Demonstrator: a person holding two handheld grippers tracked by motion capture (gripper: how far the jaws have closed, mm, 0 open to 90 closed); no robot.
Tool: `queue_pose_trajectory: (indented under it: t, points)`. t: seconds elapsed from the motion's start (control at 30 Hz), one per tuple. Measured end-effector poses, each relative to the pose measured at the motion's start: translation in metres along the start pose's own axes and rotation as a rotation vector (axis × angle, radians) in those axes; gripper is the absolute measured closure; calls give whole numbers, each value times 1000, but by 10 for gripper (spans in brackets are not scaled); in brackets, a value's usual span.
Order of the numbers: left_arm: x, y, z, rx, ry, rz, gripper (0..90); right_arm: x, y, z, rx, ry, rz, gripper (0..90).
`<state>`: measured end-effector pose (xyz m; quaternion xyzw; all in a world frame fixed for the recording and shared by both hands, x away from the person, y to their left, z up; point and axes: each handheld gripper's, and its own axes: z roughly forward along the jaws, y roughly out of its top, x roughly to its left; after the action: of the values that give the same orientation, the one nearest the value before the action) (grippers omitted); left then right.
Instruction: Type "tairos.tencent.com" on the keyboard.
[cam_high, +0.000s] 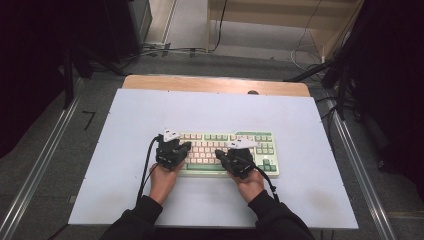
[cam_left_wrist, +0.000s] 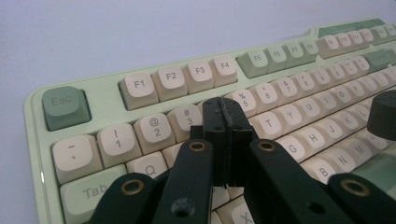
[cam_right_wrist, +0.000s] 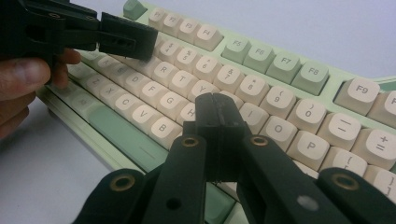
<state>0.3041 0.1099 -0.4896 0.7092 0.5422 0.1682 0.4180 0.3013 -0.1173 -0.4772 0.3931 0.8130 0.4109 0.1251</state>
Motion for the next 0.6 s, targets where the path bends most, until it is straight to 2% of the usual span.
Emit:
queue_pose_trajectory:
  t: [0.6]
  points:
    - [-1, -1, 2, 29, -7, 12, 900, 1, 0, 0, 2, 1, 2, 880]
